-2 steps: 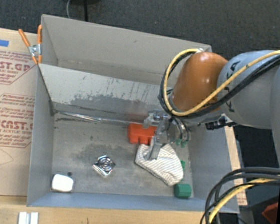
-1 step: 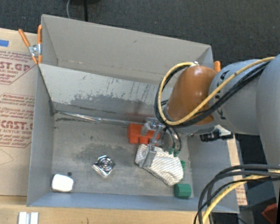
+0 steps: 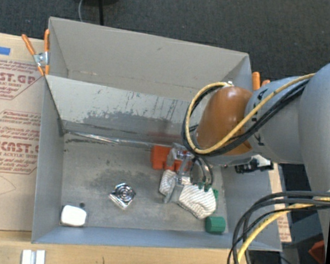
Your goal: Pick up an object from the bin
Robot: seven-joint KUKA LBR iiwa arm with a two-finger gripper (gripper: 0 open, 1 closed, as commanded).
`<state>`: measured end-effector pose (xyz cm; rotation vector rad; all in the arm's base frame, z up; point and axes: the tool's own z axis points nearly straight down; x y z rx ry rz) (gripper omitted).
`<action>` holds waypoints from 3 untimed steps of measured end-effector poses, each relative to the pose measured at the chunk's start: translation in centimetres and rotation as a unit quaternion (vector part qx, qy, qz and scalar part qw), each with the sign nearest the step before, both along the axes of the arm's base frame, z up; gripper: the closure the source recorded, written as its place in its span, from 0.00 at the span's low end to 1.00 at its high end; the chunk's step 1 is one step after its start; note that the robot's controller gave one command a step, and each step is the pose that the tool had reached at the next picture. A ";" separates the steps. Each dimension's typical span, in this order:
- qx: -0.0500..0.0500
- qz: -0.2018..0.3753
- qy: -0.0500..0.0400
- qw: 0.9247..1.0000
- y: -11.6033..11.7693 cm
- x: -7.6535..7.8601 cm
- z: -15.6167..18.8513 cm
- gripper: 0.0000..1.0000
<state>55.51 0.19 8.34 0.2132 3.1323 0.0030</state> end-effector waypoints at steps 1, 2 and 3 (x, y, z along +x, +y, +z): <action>0.001 -0.043 -0.001 0.999 -1.7 0.2 0.1 0.00; 0.001 -0.223 -0.003 0.975 -2.3 3.8 -1.0 1.00; 0.001 -0.223 -0.003 0.975 -2.3 3.8 -1.0 1.00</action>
Offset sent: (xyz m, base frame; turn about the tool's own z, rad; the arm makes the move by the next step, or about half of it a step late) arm 0.0353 -0.0238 -0.0134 0.4511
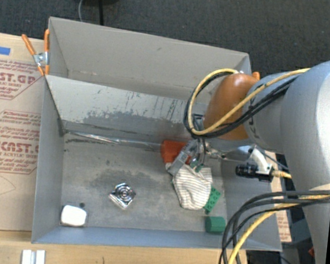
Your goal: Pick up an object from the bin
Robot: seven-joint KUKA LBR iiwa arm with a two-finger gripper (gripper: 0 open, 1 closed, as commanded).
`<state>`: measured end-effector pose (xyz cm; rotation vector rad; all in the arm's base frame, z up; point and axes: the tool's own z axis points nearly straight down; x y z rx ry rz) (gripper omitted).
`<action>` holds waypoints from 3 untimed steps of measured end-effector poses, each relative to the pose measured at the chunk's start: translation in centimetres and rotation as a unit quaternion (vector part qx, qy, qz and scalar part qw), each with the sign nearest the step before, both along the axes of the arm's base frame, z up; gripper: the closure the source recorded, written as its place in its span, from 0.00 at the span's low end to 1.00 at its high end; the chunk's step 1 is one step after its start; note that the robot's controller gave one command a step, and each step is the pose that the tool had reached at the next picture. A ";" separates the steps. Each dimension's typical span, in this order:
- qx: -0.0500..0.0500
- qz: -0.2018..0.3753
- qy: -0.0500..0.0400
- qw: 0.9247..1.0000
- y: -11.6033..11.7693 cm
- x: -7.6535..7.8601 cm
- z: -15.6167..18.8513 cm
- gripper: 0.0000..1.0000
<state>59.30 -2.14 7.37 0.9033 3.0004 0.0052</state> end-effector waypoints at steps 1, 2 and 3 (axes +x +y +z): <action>0.000 0.000 0.000 1.000 0.0 0.0 0.0 1.00; 0.000 0.000 0.000 1.000 0.0 0.0 0.0 1.00; 0.000 0.000 0.000 1.000 0.0 0.0 0.0 1.00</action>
Offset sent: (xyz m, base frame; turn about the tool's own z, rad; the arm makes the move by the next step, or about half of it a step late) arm 0.0000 0.0000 0.0000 0.0000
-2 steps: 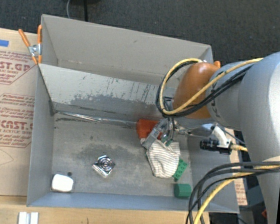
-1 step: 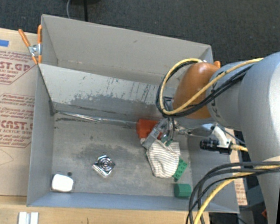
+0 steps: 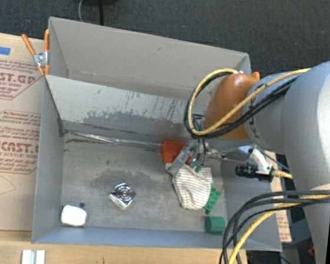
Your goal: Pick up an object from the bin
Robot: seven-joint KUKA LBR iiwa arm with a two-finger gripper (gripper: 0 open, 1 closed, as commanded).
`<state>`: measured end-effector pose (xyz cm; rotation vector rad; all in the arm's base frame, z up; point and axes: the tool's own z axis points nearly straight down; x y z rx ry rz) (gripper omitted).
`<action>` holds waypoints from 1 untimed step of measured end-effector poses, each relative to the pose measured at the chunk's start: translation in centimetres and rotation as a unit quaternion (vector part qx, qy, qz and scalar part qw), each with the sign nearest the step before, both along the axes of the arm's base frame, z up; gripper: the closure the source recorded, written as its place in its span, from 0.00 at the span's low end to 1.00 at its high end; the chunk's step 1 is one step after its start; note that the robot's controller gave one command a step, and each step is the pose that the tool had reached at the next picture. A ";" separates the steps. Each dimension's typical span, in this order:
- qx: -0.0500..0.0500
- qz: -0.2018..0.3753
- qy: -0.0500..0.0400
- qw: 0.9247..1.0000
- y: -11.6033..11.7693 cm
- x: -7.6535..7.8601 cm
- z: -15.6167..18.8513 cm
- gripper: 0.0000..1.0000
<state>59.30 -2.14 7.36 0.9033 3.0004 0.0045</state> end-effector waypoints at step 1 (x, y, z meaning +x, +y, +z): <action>0.000 0.000 0.000 1.000 0.0 0.0 0.0 1.00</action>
Offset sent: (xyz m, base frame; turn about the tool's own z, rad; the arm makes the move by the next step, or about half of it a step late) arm 0.0000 0.0000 0.0000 0.0000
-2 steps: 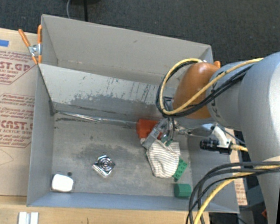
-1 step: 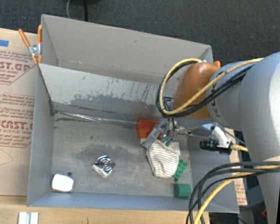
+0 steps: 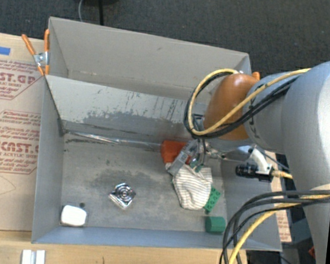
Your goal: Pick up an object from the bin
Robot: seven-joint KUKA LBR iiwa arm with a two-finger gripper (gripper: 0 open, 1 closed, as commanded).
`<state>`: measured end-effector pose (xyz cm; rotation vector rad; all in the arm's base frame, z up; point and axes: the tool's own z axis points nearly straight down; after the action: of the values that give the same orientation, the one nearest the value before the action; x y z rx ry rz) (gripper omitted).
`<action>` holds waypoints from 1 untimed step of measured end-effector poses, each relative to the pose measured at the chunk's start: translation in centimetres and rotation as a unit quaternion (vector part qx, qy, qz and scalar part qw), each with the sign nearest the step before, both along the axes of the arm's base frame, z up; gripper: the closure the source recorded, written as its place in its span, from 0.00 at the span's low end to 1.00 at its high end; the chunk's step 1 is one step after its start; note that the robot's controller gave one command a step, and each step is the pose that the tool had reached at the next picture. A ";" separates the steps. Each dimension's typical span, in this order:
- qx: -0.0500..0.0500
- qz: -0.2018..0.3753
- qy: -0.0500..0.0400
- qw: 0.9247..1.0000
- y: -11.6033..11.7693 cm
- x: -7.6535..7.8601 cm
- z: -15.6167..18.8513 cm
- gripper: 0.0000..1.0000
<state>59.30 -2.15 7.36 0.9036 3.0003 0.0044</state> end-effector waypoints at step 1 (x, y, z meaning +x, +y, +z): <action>0.000 0.000 0.000 1.000 0.0 0.0 0.0 1.00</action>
Offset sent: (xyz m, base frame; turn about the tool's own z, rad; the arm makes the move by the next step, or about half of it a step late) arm 0.0000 0.0000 0.0000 0.0000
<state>59.30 -2.15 7.36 0.9035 3.0003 0.0044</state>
